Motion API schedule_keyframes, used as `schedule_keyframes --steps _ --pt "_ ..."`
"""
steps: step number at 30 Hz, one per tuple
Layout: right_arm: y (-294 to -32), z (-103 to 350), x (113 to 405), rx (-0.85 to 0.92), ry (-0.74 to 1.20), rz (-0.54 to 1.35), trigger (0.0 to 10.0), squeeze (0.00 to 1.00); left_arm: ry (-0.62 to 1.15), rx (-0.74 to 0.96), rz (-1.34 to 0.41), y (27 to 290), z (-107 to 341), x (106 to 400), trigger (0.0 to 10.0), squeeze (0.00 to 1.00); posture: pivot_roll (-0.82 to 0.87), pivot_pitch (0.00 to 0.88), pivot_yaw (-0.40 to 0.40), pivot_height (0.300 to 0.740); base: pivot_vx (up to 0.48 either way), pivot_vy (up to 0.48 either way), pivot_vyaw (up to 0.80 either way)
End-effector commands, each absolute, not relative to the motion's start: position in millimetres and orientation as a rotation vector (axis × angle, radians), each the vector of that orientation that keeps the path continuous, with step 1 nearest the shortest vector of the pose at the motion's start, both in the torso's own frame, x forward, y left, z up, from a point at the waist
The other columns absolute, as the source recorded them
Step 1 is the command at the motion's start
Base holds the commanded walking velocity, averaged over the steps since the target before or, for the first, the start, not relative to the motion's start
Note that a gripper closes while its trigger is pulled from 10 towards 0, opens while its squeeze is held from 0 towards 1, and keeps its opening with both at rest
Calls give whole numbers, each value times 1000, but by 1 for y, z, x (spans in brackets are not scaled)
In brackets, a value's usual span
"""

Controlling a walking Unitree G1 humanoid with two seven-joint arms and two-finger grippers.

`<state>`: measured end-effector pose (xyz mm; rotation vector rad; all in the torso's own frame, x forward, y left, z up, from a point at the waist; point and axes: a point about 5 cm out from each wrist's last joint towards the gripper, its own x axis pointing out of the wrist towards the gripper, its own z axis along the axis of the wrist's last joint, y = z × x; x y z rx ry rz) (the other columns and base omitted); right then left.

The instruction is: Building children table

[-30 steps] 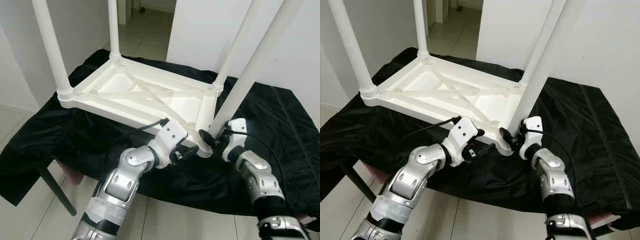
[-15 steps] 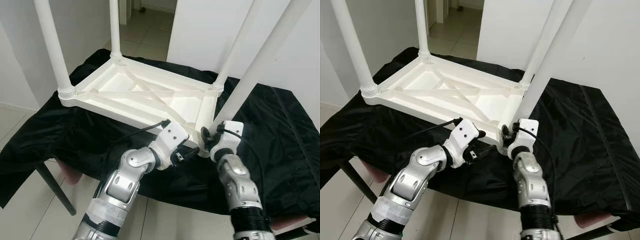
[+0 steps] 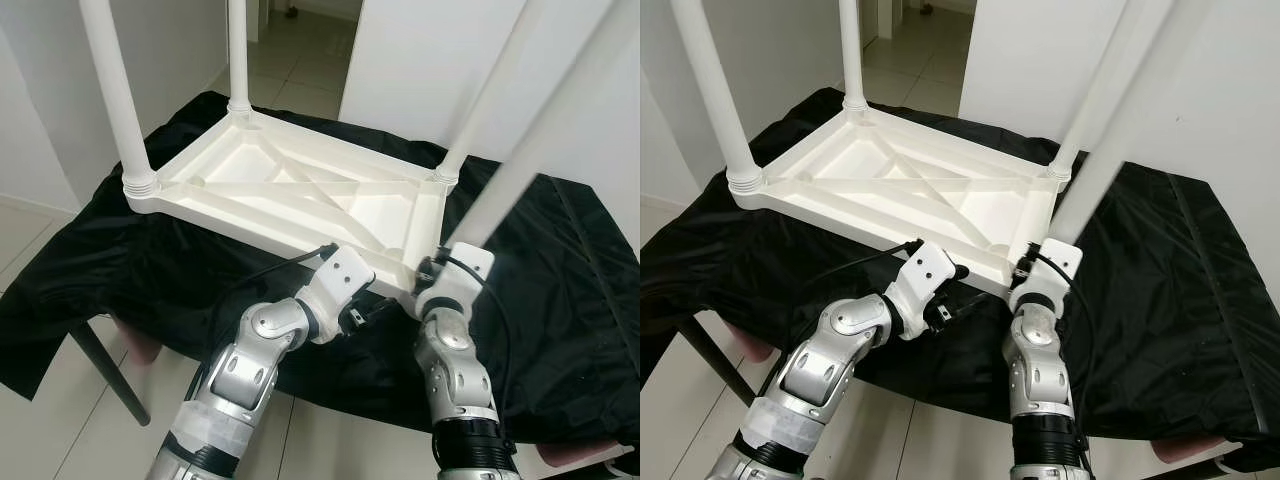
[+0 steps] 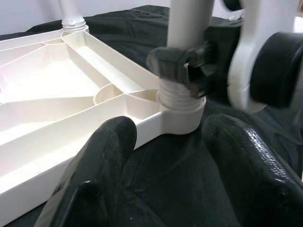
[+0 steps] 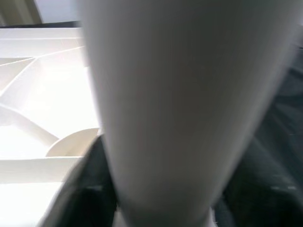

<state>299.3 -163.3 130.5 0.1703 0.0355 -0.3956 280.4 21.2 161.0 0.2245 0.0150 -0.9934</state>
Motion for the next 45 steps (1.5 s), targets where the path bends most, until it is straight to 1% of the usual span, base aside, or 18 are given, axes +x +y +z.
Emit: schedule_keyframes --steps 1,3,6,7,8,11,13,15,17,19,21,22,26,27,28,30,31,45 --pt "-165 121 292 199 61 -403 10000 1000 5 230 -897 23 162 282 10000 0 26 0 -149 740 0 0 0" --pt "-165 122 291 197 41 -329 10000 1000 4 230 -896 22 162 282 10000 0 24 0 -149 740 0 0 0" --pt "-166 121 291 197 44 -316 10000 1000 4 230 -895 22 162 282 10000 0 24 0 -149 740 0 0 0" --pt "-165 121 294 190 35 -259 10000 1000 3 230 -896 22 163 283 10000 0 23 0 -146 740 0 0 0" --pt "-167 122 296 180 22 -173 10000 0 2 231 -898 22 163 283 10000 0 23 0 -146 740 0 0 0" --pt "-168 123 298 171 12 -113 10000 0 1 231 -899 22 163 283 10000 0 23 0 -146 740 0 0 0" --pt "-174 123 300 159 1 -17 10000 0 0 232 -899 22 163 283 10000 0 23 0 -146 740 0 0 0" --pt "-185 123 304 104 3 72 10000 0 0 234 -899 22 164 284 10000 0 21 0 -139 740 0 0 0" --pt "-190 123 305 89 2 98 10000 0 -1 234 -899 22 164 284 10000 0 20 0 -137 740 0 0 0" --pt "-198 127 312 1 -8 204 10000 0 -3 234 -899 22 165 285 10000 0 17 0 -131 740 0 0 0" --pt "-198 127 312 1 -8 204 10000 0 -3 234 -899 22 165 285 10000 0 17 0 -131 740 0 0 0" --pt "-201 128 314 -18 -3 250 10000 0 -4 236 -899 22 165 285 10000 0 18 0 -132 740 0 0 0" --pt "-202 129 317 -56 7 305 10000 0 -5 237 -898 22 166 286 10000 0 18 0 -132 740 0 0 0" --pt "-204 128 321 -96 26 366 8667 0 -9 238 -896 22 167 287 10000 0 21 0 -130 740 0 0 0" --pt "-205 127 323 -133 46 425 431 0 -12 239 -892 22 168 288 10000 0 26 0 -131 740 0 0 0" --pt "-206 126 324 -157 60 461 431 0 -15 239 -889 23 169 289 10000 0 26 0 -131 740 0 0 0" --pt "-207 125 325 -166 72 479 0 0 -17 240 -887 23 170 290 10000 0 26 0 -131 740 0 0 0" --pt "-213 109 314 -84 126 537 0 0 -20 238 -868 26 172 292 10000 0 33 0 -129 740 0 0 0"
